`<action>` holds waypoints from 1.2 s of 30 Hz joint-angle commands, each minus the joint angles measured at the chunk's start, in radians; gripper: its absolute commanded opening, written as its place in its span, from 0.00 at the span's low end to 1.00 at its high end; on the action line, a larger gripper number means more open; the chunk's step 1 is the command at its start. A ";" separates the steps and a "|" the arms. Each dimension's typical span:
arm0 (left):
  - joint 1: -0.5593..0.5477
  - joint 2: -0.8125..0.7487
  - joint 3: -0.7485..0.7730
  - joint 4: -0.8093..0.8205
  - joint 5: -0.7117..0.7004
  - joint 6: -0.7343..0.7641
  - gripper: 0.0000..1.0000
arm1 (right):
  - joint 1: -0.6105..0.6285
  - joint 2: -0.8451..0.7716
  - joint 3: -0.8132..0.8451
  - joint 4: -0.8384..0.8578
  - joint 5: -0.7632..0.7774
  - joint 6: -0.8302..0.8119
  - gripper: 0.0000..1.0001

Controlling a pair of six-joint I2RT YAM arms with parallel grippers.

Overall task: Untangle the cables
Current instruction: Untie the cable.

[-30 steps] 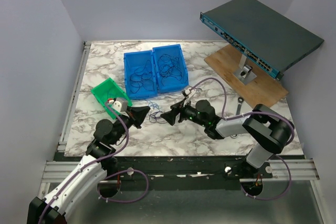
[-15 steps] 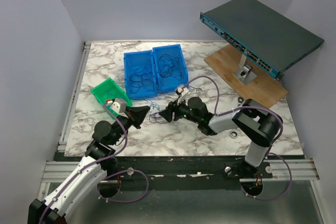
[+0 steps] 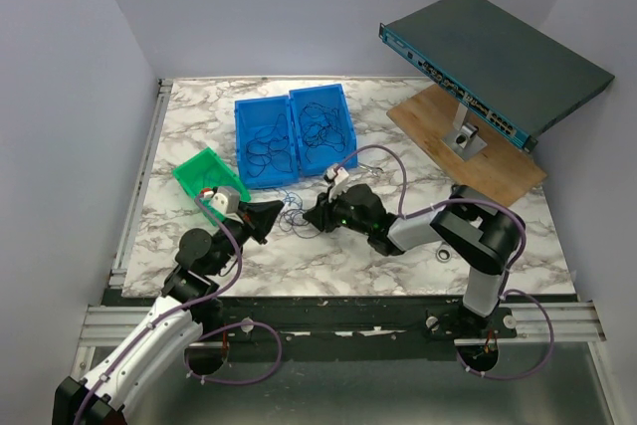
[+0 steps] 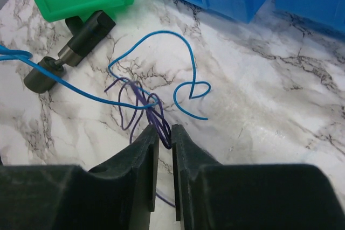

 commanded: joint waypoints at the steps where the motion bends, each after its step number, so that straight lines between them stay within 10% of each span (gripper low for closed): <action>1: -0.003 0.004 0.008 -0.045 -0.092 0.001 0.00 | 0.013 -0.007 0.015 -0.040 0.083 -0.010 0.16; 5: -0.003 0.004 0.049 -0.219 -0.383 -0.037 0.00 | 0.014 -0.059 -0.026 -0.038 0.215 0.001 0.01; 16: -0.003 -0.162 0.060 -0.472 -0.779 -0.166 0.00 | 0.014 -0.174 -0.100 -0.080 0.590 0.077 0.01; 29: -0.003 -0.268 0.035 -0.497 -0.821 -0.176 0.00 | 0.002 -0.318 -0.184 -0.210 1.219 0.315 0.01; 36: -0.003 -0.265 0.029 -0.481 -0.793 -0.167 0.00 | -0.020 -0.356 -0.196 -0.290 1.272 0.419 0.01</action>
